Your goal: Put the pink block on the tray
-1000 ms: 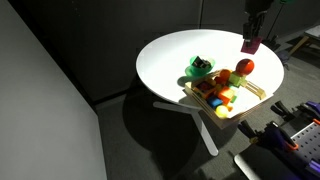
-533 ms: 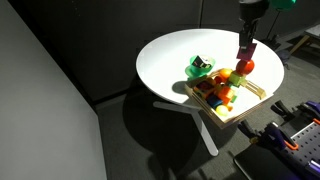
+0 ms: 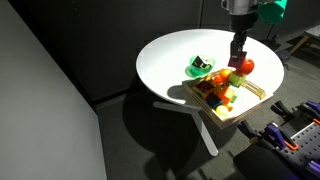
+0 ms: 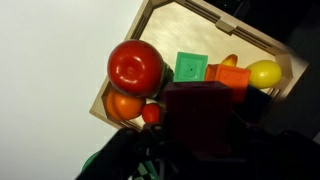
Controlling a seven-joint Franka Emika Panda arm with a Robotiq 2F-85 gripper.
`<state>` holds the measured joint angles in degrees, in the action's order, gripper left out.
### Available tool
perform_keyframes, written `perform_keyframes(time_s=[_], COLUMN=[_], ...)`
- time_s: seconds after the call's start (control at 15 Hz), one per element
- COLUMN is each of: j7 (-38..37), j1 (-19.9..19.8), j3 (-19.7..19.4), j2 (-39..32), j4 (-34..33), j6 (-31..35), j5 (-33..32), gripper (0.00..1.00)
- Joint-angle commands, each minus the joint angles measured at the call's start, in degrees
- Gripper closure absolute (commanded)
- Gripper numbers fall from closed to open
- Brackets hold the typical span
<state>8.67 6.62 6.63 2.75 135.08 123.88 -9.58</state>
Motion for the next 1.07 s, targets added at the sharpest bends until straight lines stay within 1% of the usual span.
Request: perform_keyframes(time_s=[0.0, 0.53, 0.73, 1.0], j7=[-1.26, -0.45, -0.67, -0.65], j1=[0.04, -0.1, -0.14, -0.15], j3=[0.05, -0.02, -0.16, -0.28], j2=[-2.7, -8.49, -9.47, -10.21], j4=[0.0, 0.57, 1.01, 1.0], j6=[2.64, 7.15, 9.98, 11.38], j5=[0.33, 0.06, -0.57, -0.68], gripper=[0.69, 0.69, 0.69, 0.69])
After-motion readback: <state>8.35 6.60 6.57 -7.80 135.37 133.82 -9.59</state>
